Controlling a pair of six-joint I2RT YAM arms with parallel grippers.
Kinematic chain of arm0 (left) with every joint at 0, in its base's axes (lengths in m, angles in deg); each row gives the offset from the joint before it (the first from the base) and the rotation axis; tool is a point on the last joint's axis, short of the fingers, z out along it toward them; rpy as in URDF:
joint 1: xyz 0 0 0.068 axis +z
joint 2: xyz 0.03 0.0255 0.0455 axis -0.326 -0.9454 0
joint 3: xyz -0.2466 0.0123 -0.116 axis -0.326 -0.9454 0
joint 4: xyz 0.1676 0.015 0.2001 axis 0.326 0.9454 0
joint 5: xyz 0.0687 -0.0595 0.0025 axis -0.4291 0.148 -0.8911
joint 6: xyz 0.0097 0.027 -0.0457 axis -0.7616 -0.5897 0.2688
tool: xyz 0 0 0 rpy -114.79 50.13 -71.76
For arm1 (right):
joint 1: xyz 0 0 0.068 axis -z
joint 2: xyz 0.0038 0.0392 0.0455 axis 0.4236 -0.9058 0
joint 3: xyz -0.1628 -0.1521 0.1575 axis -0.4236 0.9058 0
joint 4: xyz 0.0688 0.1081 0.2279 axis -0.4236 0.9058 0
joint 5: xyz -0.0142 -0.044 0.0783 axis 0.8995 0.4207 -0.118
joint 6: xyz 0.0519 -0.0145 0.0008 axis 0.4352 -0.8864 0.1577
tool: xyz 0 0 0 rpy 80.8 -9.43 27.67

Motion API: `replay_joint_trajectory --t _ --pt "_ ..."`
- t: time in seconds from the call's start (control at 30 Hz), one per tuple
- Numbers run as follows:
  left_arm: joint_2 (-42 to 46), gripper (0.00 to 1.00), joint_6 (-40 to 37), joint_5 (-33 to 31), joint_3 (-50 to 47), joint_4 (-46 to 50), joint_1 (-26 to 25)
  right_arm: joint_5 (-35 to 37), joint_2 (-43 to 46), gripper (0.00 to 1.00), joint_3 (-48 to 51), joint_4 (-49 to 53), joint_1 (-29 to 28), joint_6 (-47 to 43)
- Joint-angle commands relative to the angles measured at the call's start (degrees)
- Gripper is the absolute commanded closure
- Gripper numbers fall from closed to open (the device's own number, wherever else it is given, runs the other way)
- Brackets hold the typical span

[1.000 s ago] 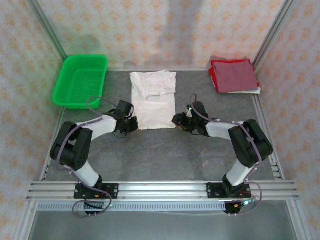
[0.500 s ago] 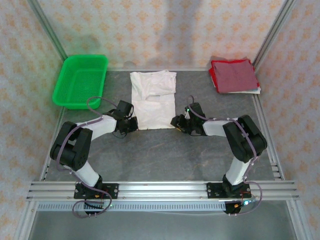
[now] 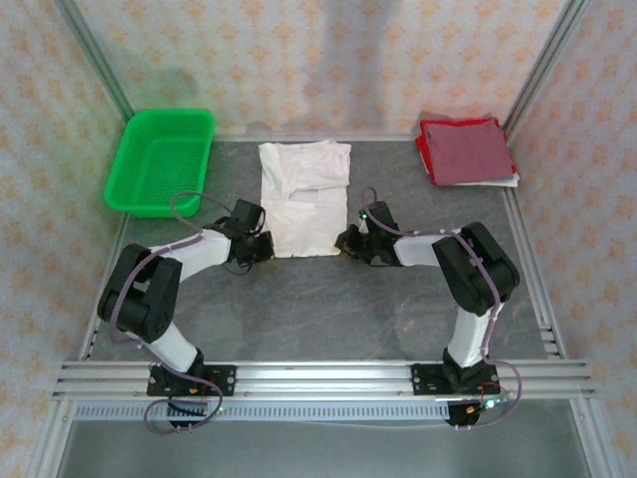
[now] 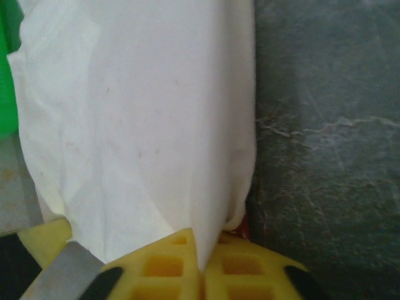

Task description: Fold and stack the t-shirts

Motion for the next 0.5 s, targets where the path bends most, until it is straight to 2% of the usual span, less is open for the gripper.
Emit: replay_joint_trajectory --t 0.0,0.17,0.3,0.47 --pt "3.61 1.00 -0.15 -3.04 -1.23 2.21 -0.21 3.61 2.38 1.00 1.42 0.67 0.01 -0.45" --pt "6.93 1.00 -0.68 -1.92 -4.35 3.09 -0.26 1.13 5.12 1.00 4.71 1.66 0.06 -1.70" --pt "13.34 1.00 -0.50 -0.40 -9.48 4.35 -0.60 -2.04 8.39 1.00 9.67 0.64 -1.12 -0.28" --pt "22.37 1.00 3.50 1.47 -15.37 8.70 -5.48 -0.06 16.24 1.00 17.07 1.00 -6.00 3.89"
